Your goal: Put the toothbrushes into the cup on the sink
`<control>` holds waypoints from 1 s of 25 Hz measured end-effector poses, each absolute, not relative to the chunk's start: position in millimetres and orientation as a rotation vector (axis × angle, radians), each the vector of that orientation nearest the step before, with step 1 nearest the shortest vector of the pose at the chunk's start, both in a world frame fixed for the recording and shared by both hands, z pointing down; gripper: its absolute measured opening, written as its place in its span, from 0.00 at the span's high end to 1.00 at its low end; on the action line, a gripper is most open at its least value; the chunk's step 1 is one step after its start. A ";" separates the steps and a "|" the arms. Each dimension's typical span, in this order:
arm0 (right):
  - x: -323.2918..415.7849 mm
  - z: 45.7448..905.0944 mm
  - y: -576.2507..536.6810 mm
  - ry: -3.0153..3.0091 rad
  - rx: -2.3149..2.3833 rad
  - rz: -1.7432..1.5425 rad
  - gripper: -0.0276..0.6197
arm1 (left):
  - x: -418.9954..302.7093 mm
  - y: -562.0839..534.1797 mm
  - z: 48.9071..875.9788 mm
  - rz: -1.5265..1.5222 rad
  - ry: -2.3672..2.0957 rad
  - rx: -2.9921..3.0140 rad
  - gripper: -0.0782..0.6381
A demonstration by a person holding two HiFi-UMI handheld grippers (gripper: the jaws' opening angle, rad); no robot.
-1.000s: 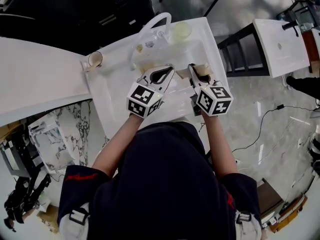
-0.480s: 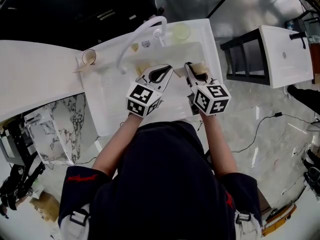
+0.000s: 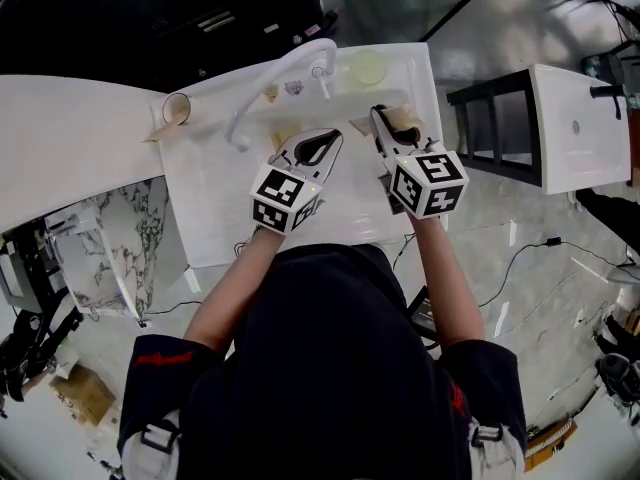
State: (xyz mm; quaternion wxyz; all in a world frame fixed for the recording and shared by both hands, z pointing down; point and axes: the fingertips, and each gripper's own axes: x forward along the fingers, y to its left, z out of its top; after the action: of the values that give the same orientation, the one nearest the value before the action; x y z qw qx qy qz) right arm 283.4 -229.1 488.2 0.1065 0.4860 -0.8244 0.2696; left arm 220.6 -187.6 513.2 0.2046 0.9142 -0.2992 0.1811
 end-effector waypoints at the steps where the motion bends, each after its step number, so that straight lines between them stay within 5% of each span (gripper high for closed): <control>1: 284.1 481.4 -236.0 -2.440 1.430 0.766 0.88 | 220.1 -189.5 513.3 0.505 -0.840 2.547 0.86; 12: 289.7 420.0 -298.5 -2.525 1.437 0.490 0.88 | 221.7 -207.3 517.1 0.513 -0.870 2.531 0.86; 25: 286.2 454.9 -326.4 -2.464 1.454 0.431 0.88 | 216.4 -214.9 525.2 0.519 -0.894 2.496 0.86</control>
State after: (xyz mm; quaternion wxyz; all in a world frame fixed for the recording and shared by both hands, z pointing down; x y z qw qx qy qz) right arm 286.2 -326.4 454.9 0.1238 0.4987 -0.8451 0.1478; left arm 216.4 -214.9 525.2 0.2183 0.9016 -0.3229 0.1876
